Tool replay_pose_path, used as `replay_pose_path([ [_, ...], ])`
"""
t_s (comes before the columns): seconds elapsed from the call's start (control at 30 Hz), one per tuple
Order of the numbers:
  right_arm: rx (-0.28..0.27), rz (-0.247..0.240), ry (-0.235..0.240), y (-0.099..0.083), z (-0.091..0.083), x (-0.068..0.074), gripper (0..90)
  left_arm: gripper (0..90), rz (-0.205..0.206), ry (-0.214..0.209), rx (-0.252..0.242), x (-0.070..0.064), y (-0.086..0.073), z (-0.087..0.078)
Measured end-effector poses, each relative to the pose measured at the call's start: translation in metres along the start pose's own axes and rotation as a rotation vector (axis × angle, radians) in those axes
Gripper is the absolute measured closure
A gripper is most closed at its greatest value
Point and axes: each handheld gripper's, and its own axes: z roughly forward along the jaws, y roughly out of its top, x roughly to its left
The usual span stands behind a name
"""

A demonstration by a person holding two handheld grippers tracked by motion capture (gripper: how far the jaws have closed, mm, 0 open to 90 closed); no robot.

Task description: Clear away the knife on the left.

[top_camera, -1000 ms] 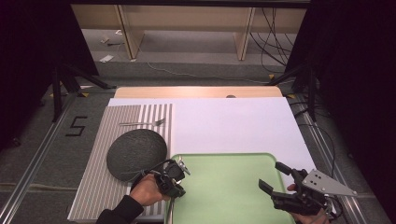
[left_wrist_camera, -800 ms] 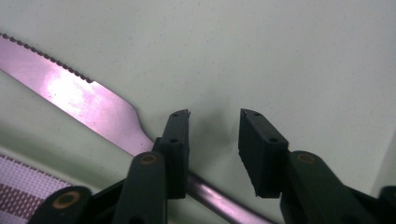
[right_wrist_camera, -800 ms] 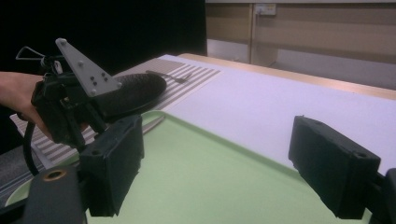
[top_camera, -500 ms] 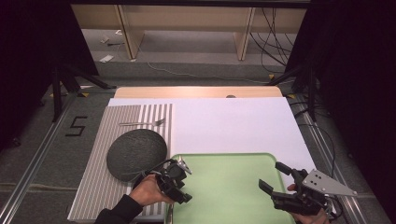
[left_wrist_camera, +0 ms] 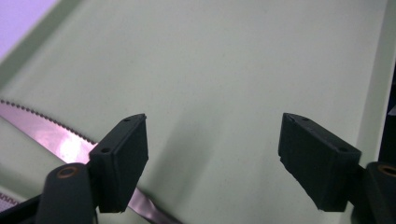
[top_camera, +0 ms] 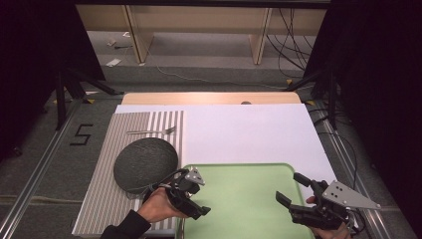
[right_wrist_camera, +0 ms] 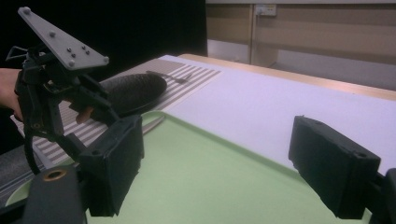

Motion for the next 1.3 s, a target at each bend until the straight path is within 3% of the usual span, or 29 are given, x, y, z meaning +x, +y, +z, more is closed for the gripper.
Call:
replay_pose_path([
  [0.17, -0.001, -0.001, 0.000, 0.000, 0.000, 0.000, 18.9, 19.9, 0.020, -0.008, -0.051, -0.002, 0.000, -0.004],
  [0.57, -0.002, 0.001, 0.001, 0.000, 0.000, 0.000, 18.9, 16.3, 0.013, 0.006, -0.181, -0.003, -0.001, -0.013],
  [0.73, -0.002, 0.001, 0.001, 0.000, 0.000, 0.000, 18.9, 15.9, 0.031, 0.015, -0.264, -0.004, -0.003, -0.019],
  [1.07, -0.004, -0.001, 0.001, 0.000, 0.000, 0.000, 18.9, 16.3, 0.022, 0.030, -0.411, -0.002, -0.009, -0.033],
  [1.3, -0.003, 0.001, 0.000, 0.000, 0.000, 0.000, 18.9, 16.3, 0.022, 0.036, -0.467, 0.000, -0.018, -0.041],
])
